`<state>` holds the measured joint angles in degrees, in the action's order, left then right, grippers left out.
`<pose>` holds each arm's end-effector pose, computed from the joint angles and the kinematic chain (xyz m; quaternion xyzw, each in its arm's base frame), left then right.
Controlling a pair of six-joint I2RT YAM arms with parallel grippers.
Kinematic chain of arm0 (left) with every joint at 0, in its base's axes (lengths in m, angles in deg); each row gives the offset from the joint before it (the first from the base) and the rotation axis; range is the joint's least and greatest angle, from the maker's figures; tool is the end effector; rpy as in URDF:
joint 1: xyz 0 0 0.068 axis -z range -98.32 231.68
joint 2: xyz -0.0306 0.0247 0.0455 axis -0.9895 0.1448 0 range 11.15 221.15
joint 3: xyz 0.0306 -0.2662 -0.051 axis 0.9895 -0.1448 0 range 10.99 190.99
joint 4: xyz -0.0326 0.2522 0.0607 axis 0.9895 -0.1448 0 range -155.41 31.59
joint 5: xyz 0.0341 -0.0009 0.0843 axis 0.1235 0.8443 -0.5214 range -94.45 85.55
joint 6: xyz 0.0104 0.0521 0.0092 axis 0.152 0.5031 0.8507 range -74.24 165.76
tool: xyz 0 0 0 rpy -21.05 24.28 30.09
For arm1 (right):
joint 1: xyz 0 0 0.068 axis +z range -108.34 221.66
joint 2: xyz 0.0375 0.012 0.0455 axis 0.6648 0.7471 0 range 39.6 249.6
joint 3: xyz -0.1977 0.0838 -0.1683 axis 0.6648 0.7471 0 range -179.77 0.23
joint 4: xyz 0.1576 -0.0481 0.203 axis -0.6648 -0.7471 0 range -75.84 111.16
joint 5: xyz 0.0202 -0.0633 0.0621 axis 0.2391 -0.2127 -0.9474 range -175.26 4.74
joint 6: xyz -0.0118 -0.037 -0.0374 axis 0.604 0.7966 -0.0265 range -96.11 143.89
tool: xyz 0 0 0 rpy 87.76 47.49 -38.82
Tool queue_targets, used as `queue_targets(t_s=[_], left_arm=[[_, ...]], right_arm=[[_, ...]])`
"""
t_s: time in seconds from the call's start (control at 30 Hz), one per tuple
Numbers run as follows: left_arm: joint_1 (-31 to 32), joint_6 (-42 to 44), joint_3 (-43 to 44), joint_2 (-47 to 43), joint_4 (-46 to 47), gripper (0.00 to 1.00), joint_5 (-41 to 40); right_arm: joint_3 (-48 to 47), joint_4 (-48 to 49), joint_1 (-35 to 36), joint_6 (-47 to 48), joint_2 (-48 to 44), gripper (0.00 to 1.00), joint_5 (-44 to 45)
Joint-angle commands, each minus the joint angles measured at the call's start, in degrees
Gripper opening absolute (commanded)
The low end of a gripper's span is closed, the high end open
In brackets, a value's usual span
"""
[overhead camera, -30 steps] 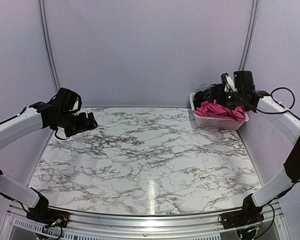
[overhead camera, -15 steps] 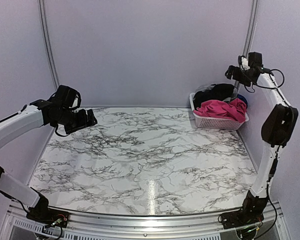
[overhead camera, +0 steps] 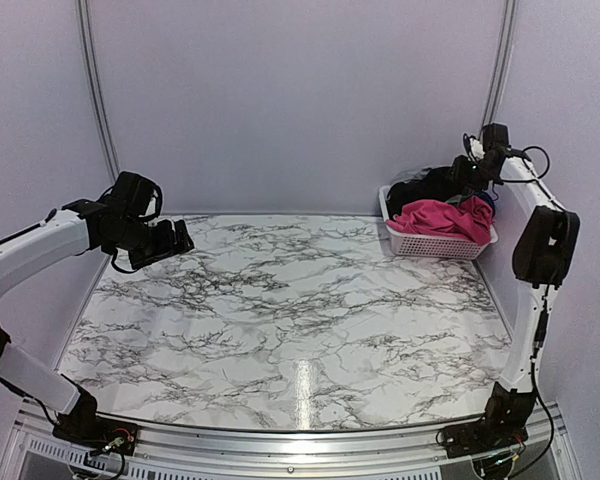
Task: Fold and stack the mixed laundry pile
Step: Pick up the crumpled T-shirt from the bin.
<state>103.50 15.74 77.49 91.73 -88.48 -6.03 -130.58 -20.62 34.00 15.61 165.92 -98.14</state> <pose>0.2861 -0.1136 0.2961 -0.0711 0.9182 -0.1588 0.3559 0.4991 -0.0591 0.3394 0.0741 0.8887 0.1029 0.4405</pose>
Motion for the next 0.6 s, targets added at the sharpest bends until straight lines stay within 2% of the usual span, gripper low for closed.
queue_targets(t_s=[0.0, 0.03, 0.07, 0.4, 0.57], left_arm=[[-0.7, 0.5, 1.6, 0.5, 0.2, 0.99, -0.4], [-0.7, 0.5, 1.7, 0.4, 0.2, 0.99, -0.5], [-0.8, 0.4, 1.7, 0.3, 0.2, 0.99, -0.5], [-1.2, 0.6, 2.5, 1.2, 0.2, 0.99, -0.1], [-1.1, 0.9, 3.4, 2.1, 0.3, 0.99, 1.1]], right_arm=[[-4.6, 1.5, 0.2, -0.9, 1.8, 0.14, -0.1], [-5.3, 1.5, 0.2, -1.2, 1.5, 0.02, 0.0], [-5.9, 1.7, 0.3, -1.5, 0.9, 0.00, 0.0], [-6.0, 12.9, 0.3, -6.4, -8.9, 0.00, -3.3], [-7.4, 19.8, -0.2, -11.3, -10.3, 0.00, -4.9]])
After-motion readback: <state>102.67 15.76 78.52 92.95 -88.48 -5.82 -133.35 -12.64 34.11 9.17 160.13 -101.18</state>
